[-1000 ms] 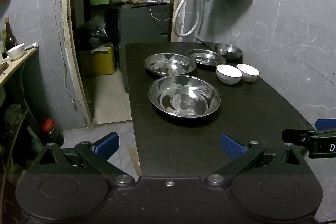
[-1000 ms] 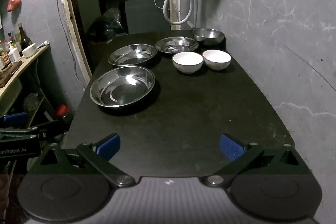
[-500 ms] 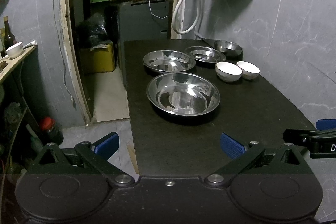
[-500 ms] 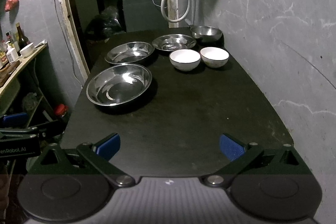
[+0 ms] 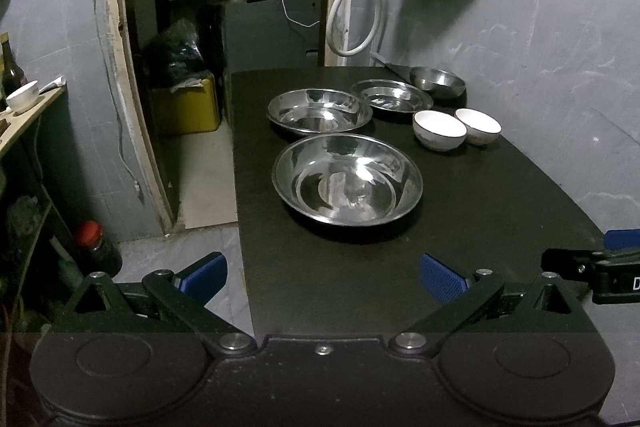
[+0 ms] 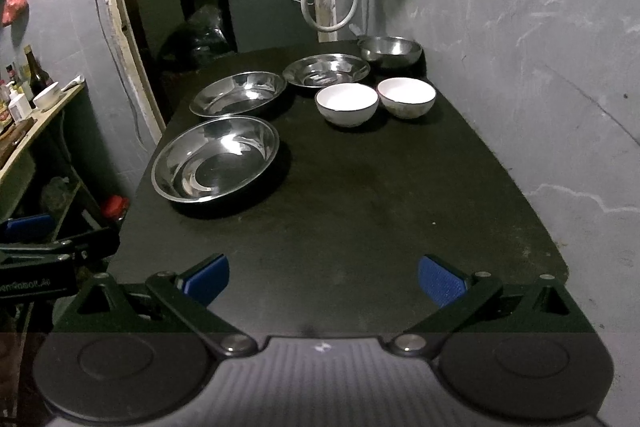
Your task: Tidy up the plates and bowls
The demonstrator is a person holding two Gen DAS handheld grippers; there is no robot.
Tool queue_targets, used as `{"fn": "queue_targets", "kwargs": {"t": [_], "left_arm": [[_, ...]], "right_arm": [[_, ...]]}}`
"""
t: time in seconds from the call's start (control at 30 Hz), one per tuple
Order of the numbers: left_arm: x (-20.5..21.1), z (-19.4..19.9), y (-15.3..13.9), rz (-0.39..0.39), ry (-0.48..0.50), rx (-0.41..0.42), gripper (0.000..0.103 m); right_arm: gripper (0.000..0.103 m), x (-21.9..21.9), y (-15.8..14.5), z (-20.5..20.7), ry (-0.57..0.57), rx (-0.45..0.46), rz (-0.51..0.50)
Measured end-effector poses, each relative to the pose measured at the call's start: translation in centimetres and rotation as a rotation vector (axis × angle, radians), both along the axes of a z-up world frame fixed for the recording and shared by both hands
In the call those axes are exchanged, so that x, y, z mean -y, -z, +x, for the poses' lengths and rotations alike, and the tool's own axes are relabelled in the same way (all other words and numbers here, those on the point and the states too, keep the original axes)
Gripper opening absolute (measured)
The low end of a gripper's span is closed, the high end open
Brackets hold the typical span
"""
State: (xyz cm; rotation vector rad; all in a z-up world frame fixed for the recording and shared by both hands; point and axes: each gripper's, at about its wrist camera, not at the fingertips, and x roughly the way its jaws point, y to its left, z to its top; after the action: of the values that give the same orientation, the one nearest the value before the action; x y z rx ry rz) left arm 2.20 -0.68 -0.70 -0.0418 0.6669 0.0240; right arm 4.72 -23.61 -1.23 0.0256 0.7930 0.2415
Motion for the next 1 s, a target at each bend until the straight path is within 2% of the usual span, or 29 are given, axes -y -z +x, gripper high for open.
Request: {"fn": "queue_targets", "kwargs": {"t": [0.3,0.57,0.73,0.9,1.0], "left_arm": [[-0.7,4.8,-1.2,0.013,-0.047,0.018,0.102],[-3.0,11.2,-2.1,-0.04,-0.192,-0.056,0.102],[-4.3,14.5,-3.1,-0.002,-0.254,-0.078,0.102],[-6.3,18.4,-3.6,0.014,-0.252,-0.092,0.102],[-7.8,21.6,-3.1,-0.008,-0.212,-0.115,0.102]], "right_arm": [[0.103,0.6,-0.7,5.4,-0.029,0.029,0.039],[0.103,0.6,-0.8,12.0,-0.101,0.022,0.084],[0.103,-0.4,-0.9,15.7,-0.163,0.029,0.116],[0.103,-2.3,-1.3,19.1,-0.196,0.026,0.142],[0.103,-4.1,-1.4,21.0,-0.184,0.033,0.107]]}}
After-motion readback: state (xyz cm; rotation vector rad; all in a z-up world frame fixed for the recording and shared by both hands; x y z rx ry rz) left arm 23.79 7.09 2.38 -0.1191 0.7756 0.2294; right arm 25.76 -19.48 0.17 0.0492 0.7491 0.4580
